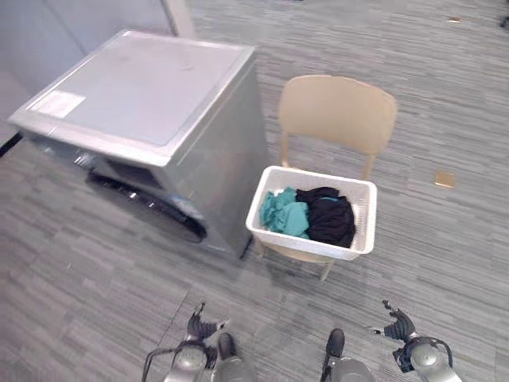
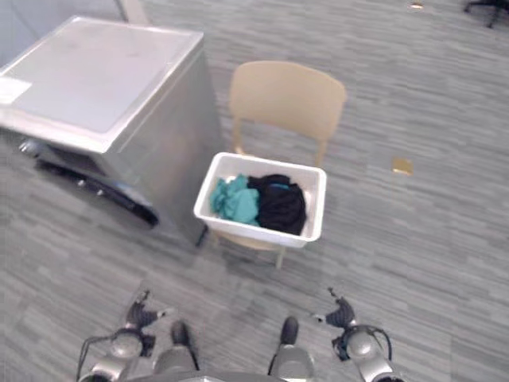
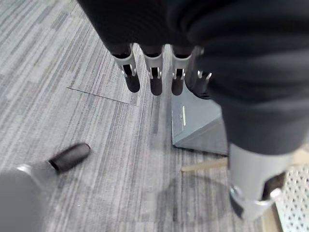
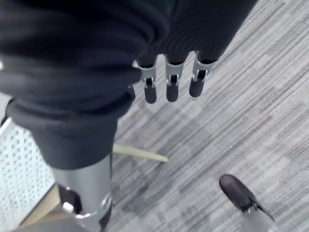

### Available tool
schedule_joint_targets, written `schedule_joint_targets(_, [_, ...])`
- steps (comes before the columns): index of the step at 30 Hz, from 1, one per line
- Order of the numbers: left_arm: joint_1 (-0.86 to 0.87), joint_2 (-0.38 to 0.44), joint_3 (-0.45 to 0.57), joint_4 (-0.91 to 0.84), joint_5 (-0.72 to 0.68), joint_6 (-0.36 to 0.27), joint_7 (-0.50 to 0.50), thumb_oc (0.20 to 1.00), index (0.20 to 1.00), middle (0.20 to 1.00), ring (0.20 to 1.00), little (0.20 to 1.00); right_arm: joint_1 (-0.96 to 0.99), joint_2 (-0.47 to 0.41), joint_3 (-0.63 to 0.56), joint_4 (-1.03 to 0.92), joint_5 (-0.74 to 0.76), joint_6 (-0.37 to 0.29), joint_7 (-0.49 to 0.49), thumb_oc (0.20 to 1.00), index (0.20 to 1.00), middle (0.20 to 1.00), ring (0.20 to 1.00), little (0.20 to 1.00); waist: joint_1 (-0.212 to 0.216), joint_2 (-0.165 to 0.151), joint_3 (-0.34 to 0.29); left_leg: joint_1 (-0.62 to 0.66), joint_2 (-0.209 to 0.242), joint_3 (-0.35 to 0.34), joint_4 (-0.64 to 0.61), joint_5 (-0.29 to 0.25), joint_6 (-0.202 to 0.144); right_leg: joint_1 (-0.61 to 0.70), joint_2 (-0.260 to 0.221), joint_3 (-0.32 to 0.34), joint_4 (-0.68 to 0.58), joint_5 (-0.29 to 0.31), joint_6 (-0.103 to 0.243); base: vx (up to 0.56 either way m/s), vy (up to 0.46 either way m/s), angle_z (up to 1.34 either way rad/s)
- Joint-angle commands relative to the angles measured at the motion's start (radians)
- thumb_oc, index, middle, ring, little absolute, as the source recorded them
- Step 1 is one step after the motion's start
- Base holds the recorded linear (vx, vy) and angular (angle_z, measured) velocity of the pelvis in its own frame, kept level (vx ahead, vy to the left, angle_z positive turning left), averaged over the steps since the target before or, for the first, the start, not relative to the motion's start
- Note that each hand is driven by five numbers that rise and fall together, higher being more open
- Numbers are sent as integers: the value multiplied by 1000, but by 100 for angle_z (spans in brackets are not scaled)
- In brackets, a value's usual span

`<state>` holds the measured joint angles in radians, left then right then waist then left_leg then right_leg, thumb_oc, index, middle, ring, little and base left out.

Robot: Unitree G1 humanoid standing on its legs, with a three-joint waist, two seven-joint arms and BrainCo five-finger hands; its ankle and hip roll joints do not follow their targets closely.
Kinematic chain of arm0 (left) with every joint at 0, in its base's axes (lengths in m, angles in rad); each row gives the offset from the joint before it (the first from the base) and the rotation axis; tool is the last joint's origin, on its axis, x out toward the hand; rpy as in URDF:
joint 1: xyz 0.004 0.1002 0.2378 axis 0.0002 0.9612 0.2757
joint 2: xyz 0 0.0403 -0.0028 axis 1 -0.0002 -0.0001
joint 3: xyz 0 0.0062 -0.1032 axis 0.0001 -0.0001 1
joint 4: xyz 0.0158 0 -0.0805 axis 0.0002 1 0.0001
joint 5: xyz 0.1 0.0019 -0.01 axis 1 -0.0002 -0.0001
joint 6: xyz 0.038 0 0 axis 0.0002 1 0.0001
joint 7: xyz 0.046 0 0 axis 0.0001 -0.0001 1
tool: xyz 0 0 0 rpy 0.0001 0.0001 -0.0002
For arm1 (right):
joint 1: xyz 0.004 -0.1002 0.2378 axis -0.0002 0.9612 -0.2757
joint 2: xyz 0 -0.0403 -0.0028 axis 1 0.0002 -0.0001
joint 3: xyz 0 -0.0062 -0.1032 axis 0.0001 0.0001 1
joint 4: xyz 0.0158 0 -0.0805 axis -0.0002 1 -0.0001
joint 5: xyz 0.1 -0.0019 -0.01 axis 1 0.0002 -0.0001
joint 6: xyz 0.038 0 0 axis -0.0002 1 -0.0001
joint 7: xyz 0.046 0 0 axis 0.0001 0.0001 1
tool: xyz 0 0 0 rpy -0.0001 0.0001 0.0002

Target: Grab the laundry basket,head to the washer,open it,put in the laundry and shut it.

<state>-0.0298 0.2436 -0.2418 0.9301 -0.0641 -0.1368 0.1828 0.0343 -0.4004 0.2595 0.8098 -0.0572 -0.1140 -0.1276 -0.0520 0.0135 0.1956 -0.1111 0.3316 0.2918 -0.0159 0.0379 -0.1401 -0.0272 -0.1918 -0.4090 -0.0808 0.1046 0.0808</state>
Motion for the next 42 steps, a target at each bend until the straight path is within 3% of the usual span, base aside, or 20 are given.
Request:
schedule_joint_targets(1, [17, 67, -17, -36, 25, -26, 24, 1000, 1000, 1000, 1000, 1000, -39, 22, -10, -12, 45, -22, -17, 1000, 1000, 1000, 1000, 1000, 13, -34, -15, -31, -103, -69, 64, -4, 10, 31, -98, 91, 85, -119, 86, 140, 351, 26])
schedule_joint_targets(5, [-2, 118, -3, -32, 49, -15, 23, 1000, 1000, 1000, 1000, 1000, -58, 61, 11, -10, 48, -9, -13, 1000, 1000, 1000, 1000, 1000, 28, -59, 20, -44, -175, -88, 117, -80, 78, -77, -130, 184, 310, -101, 71, 84, 355, 24])
schedule_joint_targets(6, [-3, 132, 6, -31, 55, -17, 23, 1000, 1000, 1000, 1000, 1000, -63, 74, 30, -22, 42, -12, -6, 1000, 1000, 1000, 1000, 1000, 26, -47, 31, -23, -201, -82, 96, -65, 107, -137, -76, 221, 393, -108, 45, 44, 324, 10])
schedule_joint_targets(8, [-3, 132, 6, -31, 55, -17, 23, 1000, 1000, 1000, 1000, 1000, -63, 74, 30, -22, 42, -12, -6, 1000, 1000, 1000, 1000, 1000, 27, -47, 32, -22, -201, -80, 95, -65, 107, -138, -77, 222, 395, -109, 45, 70, 187, -5])
schedule_joint_targets(9, [-2, 132, 16, -33, 49, -22, 28, 1000, 1000, 1000, 1000, 1000, -69, 66, 47, -52, 38, -18, -1, 1000, 1000, 1000, 1000, 1000, 18, -32, 42, 27, -232, -90, 59, -65, 118, -168, 10, 255, 413, -154, 29, 162, 209, 24])
schedule_joint_targets(11, [-6, 126, 17, -27, 43, -25, 31, 1000, 1000, 1000, 1000, 1000, -85, 59, 69, -81, 34, -20, 2, 1000, 1000, 1000, 1000, 1000, 12, -29, 53, 49, -262, -108, 44, -67, 125, -189, 68, 258, 376, -169, 23, 197, 153, 15])
schedule_joint_targets(12, [-9, 116, 14, -20, 39, -26, 35, 1000, 1000, 1000, 1000, 1000, -102, 56, 92, -107, 37, -22, 9, 1000, 1000, 1000, 1000, 1000, 9, -36, 61, 62, -298, -134, 44, -79, 130, -188, 117, 272, 292, -159, 23, 140, 33, 12])
schedule_joint_targets(16, [-10, 103, 14, 3, 45, -29, 43, 1000, 1000, 1000, 1000, 1000, -115, 56, 105, -122, 47, -27, 14, 1000, 1000, 1000, 1000, 1000, 3, -42, 56, 60, -325, -171, 48, -87, 130, -174, 146, 334, 208, -143, 35, 124, -34, 80])
schedule_joint_targets(17, [-1, 86, 6, 14, 49, -29, 42, 1000, 1000, 1000, 1000, 1000, -117, 69, 141, -175, 66, -36, 40, 1000, 1000, 1000, 1000, 1000, 11, -41, 44, 63, -342, -191, 50, -93, 131, -152, 157, 377, 182, -131, 20, 140, -60, 89])
schedule_joint_targets(23, [28, 54, -10, 51, 55, -22, 34, 1000, 1000, 1000, 1000, 1000, -230, 144, 318, -280, 98, -59, 106, 1000, 1000, 1000, 1000, 1000, 69, -3, 1, 78, -342, -222, -7, -58, 108, -75, 142, 306, 64, -111, 12, 106, -66, 51])
schedule_joint_targets(28, [-7, 55, -52, 18, 45, -27, 50, 1000, 1000, 1000, 1000, 1000, -320, 149, 351, -315, 107, -68, 74, 1000, 1000, 1000, 1000, 1000, 83, 15, 30, 4, -346, -249, 16, -41, 90, -104, 121, 239, 70, -122, -2, -86, -38, 64])
schedule_joint_targets(32, [-26, 62, -77, 4, 36, -30, 60, 1000, 1000, 1000, 1000, 1000, -415, 139, 335, -323, 115, -71, 18, 1000, 1000, 1000, 1000, 1000, 89, 28, 56, -71, -340, -218, 61, -36, 87, -147, 94, 184, 89, -123, -5, -66, 20, 68])
schedule_joint_targets(37, [-43, 101, -64, -8, 6, -41, 84, 1000, 1000, 1000, 1000, 1000, -569, 104, 225, -293, 104, -65, -113, 1000, 1000, 1000, 1000, 1000, 120, 28, 88, -140, -350, -204, 37, -20, 108, -248, 81, 220, 130, -110, 7, 2, 125, -5])
schedule_joint_targets(42, [-64, 131, -71, -19, -8, -48, 96, 1000, 1000, 1000, 1000, 1000, -680, 60, 183, -203, 127, -54, -166, 1000, 1000, 1000, 1000, 1000, 143, 29, 117, -172, -361, -209, 39, -16, 116, -285, 70, 233, 143, -100, 15, 8, 51, -8])
